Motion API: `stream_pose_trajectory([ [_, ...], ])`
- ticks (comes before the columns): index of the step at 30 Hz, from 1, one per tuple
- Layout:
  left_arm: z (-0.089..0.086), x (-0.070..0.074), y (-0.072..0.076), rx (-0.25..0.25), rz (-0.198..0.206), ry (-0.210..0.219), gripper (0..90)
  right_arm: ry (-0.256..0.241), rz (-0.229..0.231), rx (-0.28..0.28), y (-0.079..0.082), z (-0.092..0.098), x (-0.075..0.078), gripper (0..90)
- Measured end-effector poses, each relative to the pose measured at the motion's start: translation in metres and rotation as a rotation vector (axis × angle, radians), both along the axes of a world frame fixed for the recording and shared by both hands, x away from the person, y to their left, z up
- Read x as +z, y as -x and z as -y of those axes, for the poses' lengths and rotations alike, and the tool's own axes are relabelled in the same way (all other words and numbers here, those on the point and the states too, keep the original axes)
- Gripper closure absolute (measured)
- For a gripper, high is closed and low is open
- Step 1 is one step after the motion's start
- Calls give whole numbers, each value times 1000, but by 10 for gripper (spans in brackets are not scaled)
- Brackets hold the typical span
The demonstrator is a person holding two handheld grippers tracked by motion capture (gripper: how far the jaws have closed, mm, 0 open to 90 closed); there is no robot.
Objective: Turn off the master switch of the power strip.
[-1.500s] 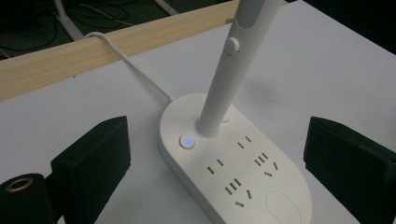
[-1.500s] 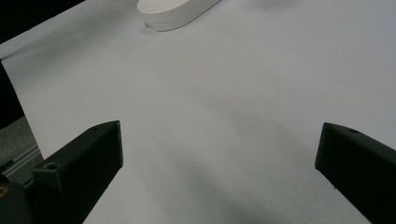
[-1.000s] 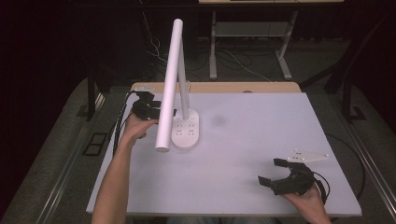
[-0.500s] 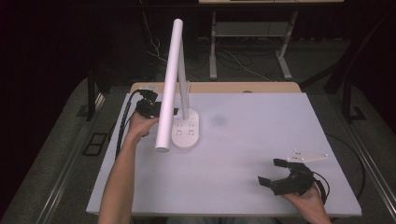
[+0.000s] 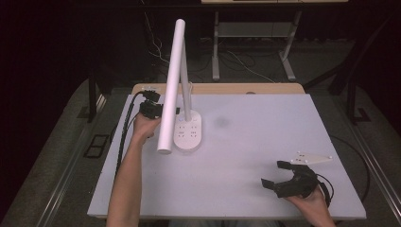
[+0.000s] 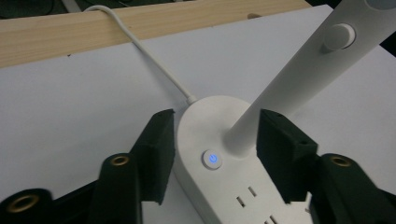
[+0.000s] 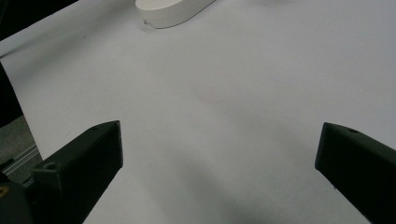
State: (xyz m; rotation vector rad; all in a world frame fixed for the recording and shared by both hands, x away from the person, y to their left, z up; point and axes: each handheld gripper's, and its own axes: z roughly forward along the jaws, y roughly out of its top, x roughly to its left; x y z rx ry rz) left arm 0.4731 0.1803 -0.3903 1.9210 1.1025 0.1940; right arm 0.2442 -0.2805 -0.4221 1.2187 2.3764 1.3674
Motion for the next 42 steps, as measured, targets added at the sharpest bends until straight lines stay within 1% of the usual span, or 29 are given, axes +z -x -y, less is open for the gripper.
stream_pose_trajectory([
  [1, 1, -1, 0, -1, 1, 4, 489, 0, 0, 0, 0, 0, 0, 2],
  [5, 2, -4, -2, -4, -19, 13, 575, 1, 0, 1, 0, 0, 0, 2],
  [8, 2, -6, -4, 2, -35, 28, 666, 1, 0, 1, -1, 0, -1, 2],
  [9, 2, -8, -5, 5, -44, 36, 720, 0, -2, 1, -1, -1, -1, 2],
  [11, 2, -8, -5, 2, -51, 38, 767, 1, 0, 2, -1, -1, -1, 2],
  [12, 3, -9, -5, 2, -54, 40, 767, 1, 0, 2, -1, -1, -1, 2],
  [13, 3, -10, -5, 3, -58, 37, 794, 0, -2, 2, -1, -1, -1, 2],
  [14, 3, -11, -6, 5, -66, 39, 845, 1, -1, 3, -1, 0, -1, 2],
  [15, 4, -12, -6, 6, -69, 36, 845, 1, -1, 3, -1, 0, -1, 2],
  [17, 5, -13, -6, 6, -73, 22, 889, 1, -2, 3, -1, 0, -1, 2],
  [19, 6, -14, -6, 12, -74, 25, 896, 0, -4, 3, -1, -1, -1, 2],
  [20, 6, -15, -7, 5, -71, 14, 896, 0, -4, 3, -1, -1, -1, 2],
  [24, 10, -18, -7, 2, -78, 3, 896, 1, -7, 5, 0, -1, -1, 2],
  [27, 12, -20, -7, 11, -83, 5, 896, 1, -6, 3, -1, -1, -1, 2],
  [28, 12, -21, -8, 7, -83, 3, 896, 2, -4, 4, -1, -1, -1, 2],
  [29, 14, -22, -7, 12, -92, 7, 896, 2, -3, 4, -1, -1, -1, 2],
  [32, 15, -24, -7, -3, -97, -3, 896, 0, -8, 4, 0, -1, -1, 1],
  [35, 17, -26, -7, -2, -102, -9, 896, 2, -8, 5, 0, -1, -1, 2],
  [36, 18, -27, -7, -4, -97, -13, 897, 3, -7, 6, 0, -1, -1, 2],
  [37, 19, -27, -7, -7, -103, -16, 897, 3, -7, 6, 0, -1, -1, 2],
  [38, 20, -28, -7, -1, -103, -9, 896, 3, -8, 7, -1, -1, -1, 2],
  [42, 21, -30, -7, 2, -111, -25, 896, 2, -8, 7, 0, -1, -1, 2],
])
